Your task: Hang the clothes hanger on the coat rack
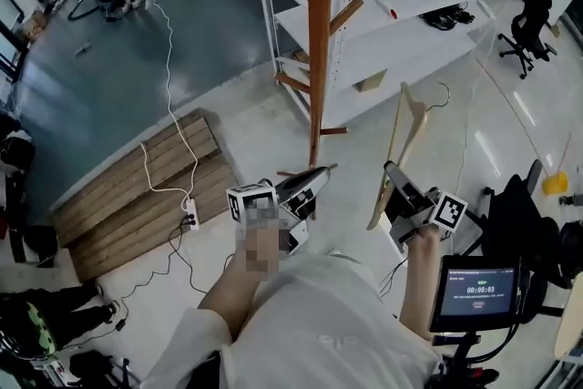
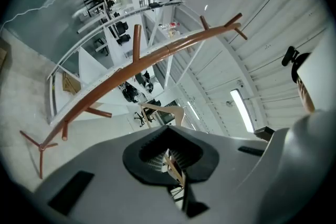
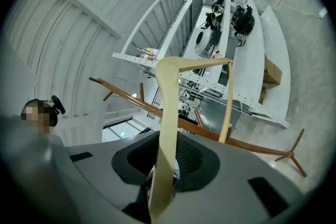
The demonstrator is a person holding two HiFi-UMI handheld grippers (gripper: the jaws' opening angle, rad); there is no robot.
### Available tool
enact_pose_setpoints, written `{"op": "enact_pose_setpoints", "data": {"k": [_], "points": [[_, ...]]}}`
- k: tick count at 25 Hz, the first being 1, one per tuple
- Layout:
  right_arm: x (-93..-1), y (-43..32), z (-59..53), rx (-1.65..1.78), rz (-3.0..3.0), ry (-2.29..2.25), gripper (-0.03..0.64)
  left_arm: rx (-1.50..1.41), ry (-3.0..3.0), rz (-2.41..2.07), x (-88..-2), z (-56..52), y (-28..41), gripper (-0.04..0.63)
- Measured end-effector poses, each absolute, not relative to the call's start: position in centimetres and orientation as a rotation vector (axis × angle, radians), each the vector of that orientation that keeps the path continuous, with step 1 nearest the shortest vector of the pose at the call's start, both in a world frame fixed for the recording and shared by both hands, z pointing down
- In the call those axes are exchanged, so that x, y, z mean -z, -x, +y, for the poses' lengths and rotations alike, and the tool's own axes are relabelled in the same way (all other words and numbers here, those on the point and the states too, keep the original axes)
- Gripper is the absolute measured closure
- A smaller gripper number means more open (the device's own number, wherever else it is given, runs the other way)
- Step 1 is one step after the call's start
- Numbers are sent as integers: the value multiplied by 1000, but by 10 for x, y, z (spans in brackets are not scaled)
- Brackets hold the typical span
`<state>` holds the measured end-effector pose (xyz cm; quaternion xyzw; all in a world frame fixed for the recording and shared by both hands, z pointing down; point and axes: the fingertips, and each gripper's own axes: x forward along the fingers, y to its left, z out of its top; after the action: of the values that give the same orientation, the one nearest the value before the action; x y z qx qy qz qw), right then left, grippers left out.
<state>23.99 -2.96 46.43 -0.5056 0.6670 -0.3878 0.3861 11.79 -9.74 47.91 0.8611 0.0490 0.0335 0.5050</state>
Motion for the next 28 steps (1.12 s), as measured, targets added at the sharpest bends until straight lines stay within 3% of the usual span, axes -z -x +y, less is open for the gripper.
{"op": "enact_pose_setpoints", "data": {"k": [15,28], "points": [[-394,-198,-116,1011,2044,1137,531,177,-2160,-120,-434,-136,-57,589],[-382,-195,-181,1141,2175,1040,531,233,-2113,-250,-426,-169,-65,589]]}}
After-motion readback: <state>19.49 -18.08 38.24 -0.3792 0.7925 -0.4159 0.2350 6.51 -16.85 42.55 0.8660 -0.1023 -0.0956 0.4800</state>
